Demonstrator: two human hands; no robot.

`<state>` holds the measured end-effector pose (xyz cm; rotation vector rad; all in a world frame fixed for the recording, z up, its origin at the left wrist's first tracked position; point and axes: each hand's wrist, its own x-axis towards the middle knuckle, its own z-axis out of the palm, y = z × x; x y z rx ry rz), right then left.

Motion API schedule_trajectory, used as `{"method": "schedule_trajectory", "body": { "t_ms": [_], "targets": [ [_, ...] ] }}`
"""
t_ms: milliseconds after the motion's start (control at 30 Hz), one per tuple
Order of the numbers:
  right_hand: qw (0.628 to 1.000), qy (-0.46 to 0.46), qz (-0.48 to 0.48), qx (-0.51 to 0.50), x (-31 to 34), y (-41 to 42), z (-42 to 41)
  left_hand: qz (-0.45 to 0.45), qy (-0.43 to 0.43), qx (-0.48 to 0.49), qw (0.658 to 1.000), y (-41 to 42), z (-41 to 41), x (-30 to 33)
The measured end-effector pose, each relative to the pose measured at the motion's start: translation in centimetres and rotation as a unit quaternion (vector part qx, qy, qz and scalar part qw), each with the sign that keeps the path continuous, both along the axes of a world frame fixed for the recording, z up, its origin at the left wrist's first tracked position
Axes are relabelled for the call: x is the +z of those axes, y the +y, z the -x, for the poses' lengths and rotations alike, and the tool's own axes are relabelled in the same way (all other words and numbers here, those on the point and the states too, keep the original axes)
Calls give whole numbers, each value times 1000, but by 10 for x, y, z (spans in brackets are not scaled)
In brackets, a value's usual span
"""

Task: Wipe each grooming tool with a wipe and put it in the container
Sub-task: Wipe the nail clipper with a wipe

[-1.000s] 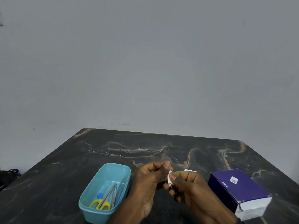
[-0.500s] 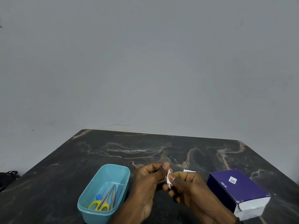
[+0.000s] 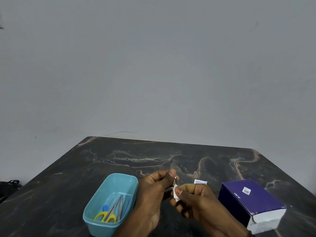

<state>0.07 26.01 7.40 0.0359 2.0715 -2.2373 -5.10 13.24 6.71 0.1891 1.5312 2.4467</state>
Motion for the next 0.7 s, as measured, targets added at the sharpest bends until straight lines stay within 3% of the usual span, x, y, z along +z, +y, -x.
{"method": "schedule_trajectory", "body": {
  "t_ms": [233,500,700],
  "targets": [
    [999,18,25,-32,1,2,0,6,4,-25,1000,4,-4,-2],
    [997,-2,-56,44,3,4,-2,-12,-18,31,999,-1,8,-6],
    [996,0,-88,0,0,7,1,-22,-28,61,997,-1,8,-4]
  ]
}}
